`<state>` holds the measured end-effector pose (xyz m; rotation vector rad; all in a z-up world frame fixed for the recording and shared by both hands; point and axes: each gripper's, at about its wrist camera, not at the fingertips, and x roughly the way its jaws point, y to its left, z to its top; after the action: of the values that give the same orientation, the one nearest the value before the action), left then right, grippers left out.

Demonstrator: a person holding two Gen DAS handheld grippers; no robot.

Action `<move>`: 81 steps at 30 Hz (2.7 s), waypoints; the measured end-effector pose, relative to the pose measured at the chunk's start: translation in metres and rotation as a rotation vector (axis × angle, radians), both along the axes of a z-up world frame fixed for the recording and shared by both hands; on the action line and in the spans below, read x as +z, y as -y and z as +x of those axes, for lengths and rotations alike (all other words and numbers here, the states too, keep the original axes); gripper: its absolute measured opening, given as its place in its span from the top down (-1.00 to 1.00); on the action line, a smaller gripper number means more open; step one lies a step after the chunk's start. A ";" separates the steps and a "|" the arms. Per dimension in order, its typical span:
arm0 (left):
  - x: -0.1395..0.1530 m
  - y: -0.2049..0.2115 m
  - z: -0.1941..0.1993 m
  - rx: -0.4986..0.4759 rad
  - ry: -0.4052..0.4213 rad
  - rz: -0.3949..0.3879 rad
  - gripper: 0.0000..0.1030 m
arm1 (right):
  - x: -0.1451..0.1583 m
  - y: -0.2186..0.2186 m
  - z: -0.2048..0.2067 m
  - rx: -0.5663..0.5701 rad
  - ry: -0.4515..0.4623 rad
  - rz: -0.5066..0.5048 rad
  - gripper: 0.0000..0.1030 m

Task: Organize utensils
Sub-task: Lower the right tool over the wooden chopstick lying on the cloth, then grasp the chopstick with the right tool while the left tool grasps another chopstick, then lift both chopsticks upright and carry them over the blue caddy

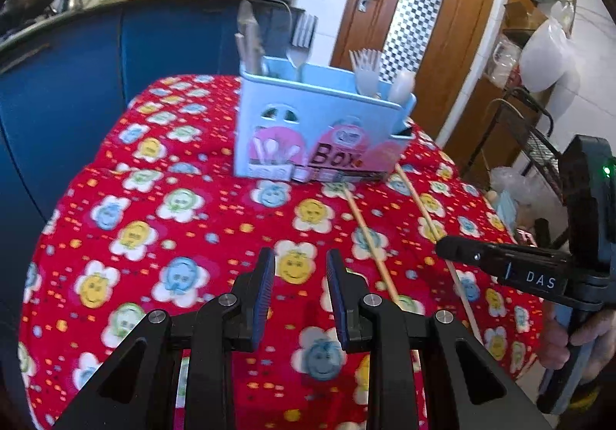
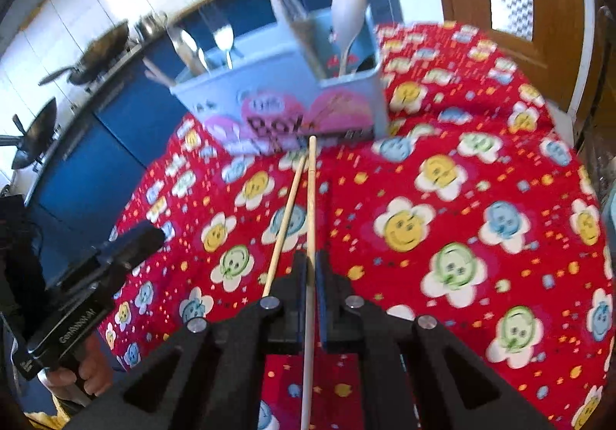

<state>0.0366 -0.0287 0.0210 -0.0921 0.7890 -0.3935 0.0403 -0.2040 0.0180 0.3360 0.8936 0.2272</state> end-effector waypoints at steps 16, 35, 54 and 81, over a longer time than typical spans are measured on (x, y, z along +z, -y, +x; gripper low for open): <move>-0.003 0.046 0.018 -0.059 -0.157 -0.008 0.46 | 0.011 0.049 -0.031 -0.110 0.195 0.035 0.88; -0.028 0.087 0.049 -0.120 -0.424 0.048 0.69 | -0.001 0.066 -0.042 -0.104 0.234 0.130 0.87; -0.019 0.058 0.039 -0.138 -0.336 -0.096 0.91 | 0.001 0.060 -0.045 -0.089 0.249 0.140 0.87; 0.087 0.007 0.041 -0.031 0.233 -0.162 0.91 | 0.063 0.024 -0.020 -0.067 0.449 0.069 0.87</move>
<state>0.0779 -0.0352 0.1082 -0.1822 0.5286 -0.4882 0.0207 -0.2285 0.0810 0.3603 0.4319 0.2586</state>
